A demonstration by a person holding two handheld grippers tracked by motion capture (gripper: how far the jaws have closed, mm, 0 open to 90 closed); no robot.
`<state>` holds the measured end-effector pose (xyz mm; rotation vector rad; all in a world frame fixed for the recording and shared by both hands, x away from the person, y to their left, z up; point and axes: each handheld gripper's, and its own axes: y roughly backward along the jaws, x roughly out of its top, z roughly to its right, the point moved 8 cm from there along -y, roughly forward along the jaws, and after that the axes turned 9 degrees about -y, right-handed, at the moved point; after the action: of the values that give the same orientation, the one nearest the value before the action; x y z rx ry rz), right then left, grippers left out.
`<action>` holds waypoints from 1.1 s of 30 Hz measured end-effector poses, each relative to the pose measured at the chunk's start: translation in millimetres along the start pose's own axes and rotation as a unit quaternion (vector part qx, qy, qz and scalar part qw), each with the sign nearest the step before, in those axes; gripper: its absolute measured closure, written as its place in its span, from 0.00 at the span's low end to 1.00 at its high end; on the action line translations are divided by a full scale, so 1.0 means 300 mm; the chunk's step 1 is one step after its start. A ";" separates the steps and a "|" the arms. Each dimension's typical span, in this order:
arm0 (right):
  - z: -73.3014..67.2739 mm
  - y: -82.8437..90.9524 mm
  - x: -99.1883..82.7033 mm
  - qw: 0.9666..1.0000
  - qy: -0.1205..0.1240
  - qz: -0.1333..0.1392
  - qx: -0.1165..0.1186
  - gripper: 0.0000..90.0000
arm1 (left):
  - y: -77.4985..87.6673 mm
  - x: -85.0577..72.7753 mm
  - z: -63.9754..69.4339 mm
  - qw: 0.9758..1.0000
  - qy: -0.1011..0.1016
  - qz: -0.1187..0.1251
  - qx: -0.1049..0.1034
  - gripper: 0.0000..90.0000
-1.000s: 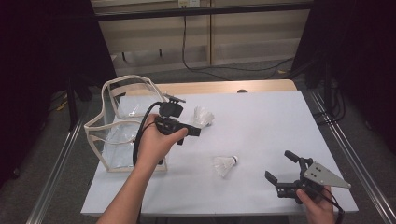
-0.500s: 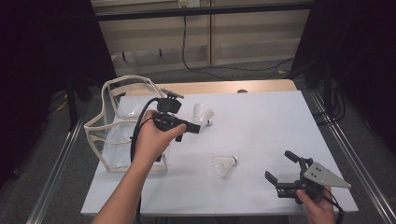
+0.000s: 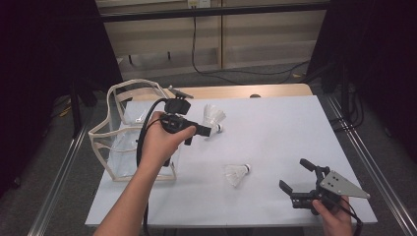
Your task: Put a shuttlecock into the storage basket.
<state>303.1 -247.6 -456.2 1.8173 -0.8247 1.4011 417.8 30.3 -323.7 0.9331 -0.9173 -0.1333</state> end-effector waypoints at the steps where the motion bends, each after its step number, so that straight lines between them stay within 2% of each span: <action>1: 0.000 0.000 0.000 1.000 0.000 0.000 0.000 0.01 | 0.001 0.002 -0.002 1.000 -0.001 0.000 0.001 0.73; 8: 0.001 0.001 0.000 1.000 -0.001 0.001 0.000 0.01 | 0.014 0.016 -0.009 1.000 0.005 0.003 0.002 0.73; 27: 0.000 0.001 0.000 1.000 -0.001 0.001 0.002 0.01 | 0.055 0.059 -0.008 1.000 0.001 0.001 0.008 0.73; 33: -0.001 0.001 0.001 1.000 -0.002 0.001 0.002 0.01 | 0.063 0.068 -0.019 1.000 0.005 0.003 0.011 0.73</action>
<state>302.9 -247.5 -455.9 1.8232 -0.8268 1.4035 429.6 36.0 -298.7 0.9503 -0.9131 -0.1132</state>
